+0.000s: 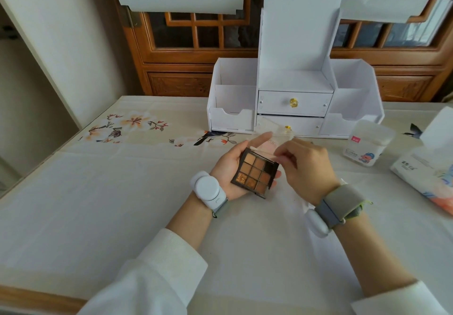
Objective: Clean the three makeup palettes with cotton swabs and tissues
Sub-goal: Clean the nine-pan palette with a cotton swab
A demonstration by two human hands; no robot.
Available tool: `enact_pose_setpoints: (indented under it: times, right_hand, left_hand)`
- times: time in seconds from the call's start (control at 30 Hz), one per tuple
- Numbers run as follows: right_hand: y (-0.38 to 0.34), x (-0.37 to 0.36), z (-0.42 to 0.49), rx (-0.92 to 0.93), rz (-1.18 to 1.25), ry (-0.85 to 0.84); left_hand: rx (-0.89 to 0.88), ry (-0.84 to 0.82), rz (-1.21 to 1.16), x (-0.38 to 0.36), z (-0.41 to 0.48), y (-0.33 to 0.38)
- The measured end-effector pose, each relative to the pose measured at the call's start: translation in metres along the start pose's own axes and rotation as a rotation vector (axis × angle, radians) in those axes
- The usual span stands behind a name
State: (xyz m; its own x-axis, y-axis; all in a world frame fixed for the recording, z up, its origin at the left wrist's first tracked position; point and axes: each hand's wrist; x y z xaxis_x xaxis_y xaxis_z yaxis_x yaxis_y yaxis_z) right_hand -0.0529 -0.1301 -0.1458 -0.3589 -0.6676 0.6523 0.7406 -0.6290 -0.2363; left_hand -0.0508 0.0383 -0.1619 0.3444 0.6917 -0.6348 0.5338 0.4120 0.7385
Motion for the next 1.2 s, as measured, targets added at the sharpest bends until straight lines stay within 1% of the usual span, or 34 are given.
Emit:
enact_pose_setpoints:
  times: [0.07, 0.27, 0.33, 0.47, 0.53, 0.6, 0.67, 0.73, 0.8, 0.87, 0.9, 1.0, 1.03, 1.1, 1.2]
  right_hand:
    - [-0.001, 0.000, 0.000, -0.010, 0.003, 0.024]
    - [0.005, 0.008, 0.001, -0.155, -0.041, 0.237]
    - [0.004, 0.007, 0.001, -0.166, -0.041, 0.223]
    - [-0.003, 0.001, 0.001, -0.036, 0.002, 0.049]
    - [-0.005, -0.001, 0.000, -0.013, -0.011, 0.001]
    - [-0.005, 0.000, 0.000, -0.039, -0.027, 0.036]
    - [-0.002, 0.004, 0.001, -0.075, -0.037, 0.126]
    - [0.002, 0.007, 0.002, -0.125, -0.049, 0.206]
    - [0.004, 0.009, 0.001, -0.156, -0.058, 0.248]
    - [0.003, 0.008, 0.001, -0.155, -0.056, 0.240]
    - [0.002, 0.007, 0.000, -0.133, -0.045, 0.209]
    - [-0.002, 0.002, 0.000, -0.015, -0.011, 0.049]
    - [-0.003, 0.000, 0.000, -0.003, -0.012, 0.018]
    - [-0.004, -0.001, 0.000, -0.025, -0.024, 0.036]
    - [0.000, 0.004, 0.001, -0.099, -0.056, 0.182]
  left_hand:
    - [0.017, 0.006, 0.006, 0.001, 0.000, 0.000]
    - [0.036, -0.024, 0.021, 0.000, 0.000, -0.001]
    - [0.030, -0.034, 0.020, -0.001, 0.000, -0.001]
    - [-0.003, -0.028, -0.020, -0.001, -0.001, 0.000]
    - [-0.009, -0.018, -0.021, -0.001, -0.001, 0.001]
    - [0.003, -0.004, -0.017, -0.001, -0.002, 0.001]
    - [0.020, 0.012, -0.018, -0.002, -0.002, 0.001]
    - [0.023, -0.007, -0.010, -0.002, -0.002, 0.000]
    - [0.025, -0.017, -0.007, -0.002, -0.003, 0.000]
    - [0.028, -0.019, -0.015, -0.001, -0.002, 0.000]
    - [0.026, -0.012, -0.027, -0.001, -0.002, 0.001]
    - [-0.003, 0.006, -0.032, -0.002, -0.002, 0.002]
    - [-0.014, 0.011, -0.027, -0.003, -0.002, 0.002]
    - [-0.015, 0.009, -0.032, -0.003, -0.003, 0.002]
    - [-0.003, 0.011, -0.057, -0.003, -0.003, 0.002]
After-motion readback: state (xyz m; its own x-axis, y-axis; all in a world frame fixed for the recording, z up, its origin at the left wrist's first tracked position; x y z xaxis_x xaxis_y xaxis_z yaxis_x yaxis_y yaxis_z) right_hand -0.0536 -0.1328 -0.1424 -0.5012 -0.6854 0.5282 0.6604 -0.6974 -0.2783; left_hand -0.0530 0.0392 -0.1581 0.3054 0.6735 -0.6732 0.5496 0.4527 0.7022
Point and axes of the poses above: each hand's wrist, its own z-axis towards the middle knuckle, its own x-axis out of the back of the hand, y = z × x, and after that the axes turned 9 degrees about x, right-handed
